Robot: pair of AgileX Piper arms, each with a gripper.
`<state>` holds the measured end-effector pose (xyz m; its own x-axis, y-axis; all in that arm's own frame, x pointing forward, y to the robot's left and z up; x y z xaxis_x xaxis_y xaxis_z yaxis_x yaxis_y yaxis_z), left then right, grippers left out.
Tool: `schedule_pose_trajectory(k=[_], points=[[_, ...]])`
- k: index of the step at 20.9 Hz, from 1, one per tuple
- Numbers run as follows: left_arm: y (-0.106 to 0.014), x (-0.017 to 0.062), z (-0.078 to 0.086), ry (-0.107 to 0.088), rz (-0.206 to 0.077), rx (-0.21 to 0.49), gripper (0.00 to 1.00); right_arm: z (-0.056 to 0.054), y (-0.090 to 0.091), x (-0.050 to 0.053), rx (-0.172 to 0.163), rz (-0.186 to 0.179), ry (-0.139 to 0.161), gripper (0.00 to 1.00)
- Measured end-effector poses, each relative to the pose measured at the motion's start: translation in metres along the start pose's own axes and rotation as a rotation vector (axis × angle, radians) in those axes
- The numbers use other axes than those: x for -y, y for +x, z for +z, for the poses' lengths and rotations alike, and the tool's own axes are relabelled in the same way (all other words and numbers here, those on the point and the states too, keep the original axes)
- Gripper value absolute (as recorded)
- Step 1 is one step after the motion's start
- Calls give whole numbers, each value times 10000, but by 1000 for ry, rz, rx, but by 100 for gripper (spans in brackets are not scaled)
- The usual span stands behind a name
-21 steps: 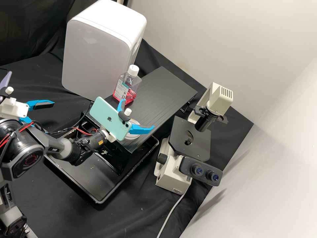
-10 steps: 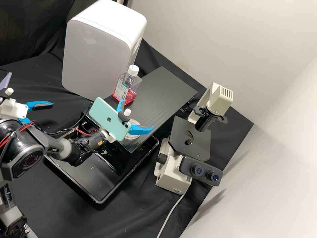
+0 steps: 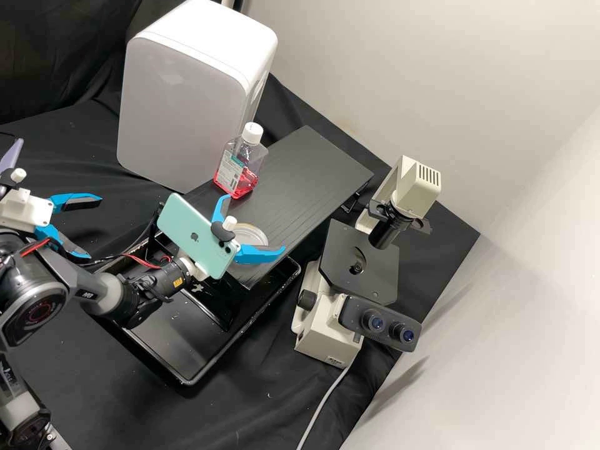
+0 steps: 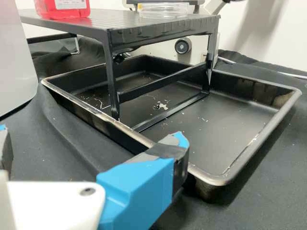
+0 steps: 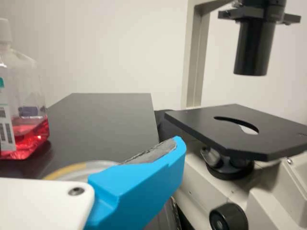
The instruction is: Remove the lid from the petri dish
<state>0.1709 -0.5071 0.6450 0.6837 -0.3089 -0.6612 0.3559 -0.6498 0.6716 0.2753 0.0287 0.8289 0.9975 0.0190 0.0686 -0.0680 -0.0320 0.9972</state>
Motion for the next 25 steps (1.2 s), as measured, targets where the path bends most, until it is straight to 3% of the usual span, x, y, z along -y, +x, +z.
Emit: schedule_pose_trajectory(k=[2, 4, 12, 25], points=[[0, 3, 13, 1, -1, 4, 100, 37, -34, 12, 10, -9, -3, 100], [2, 4, 22, 2, -1, 8, 100, 67, -56, 29, 21, -15, 15, 100], [24, -17, 28, 2, 10, 11, 100, 164, -69, 120, 59, -50, 17, 100], [39, -1, 22, 1, 3, 8, 100, 189, -56, 151, 58, -51, 17, 100]])
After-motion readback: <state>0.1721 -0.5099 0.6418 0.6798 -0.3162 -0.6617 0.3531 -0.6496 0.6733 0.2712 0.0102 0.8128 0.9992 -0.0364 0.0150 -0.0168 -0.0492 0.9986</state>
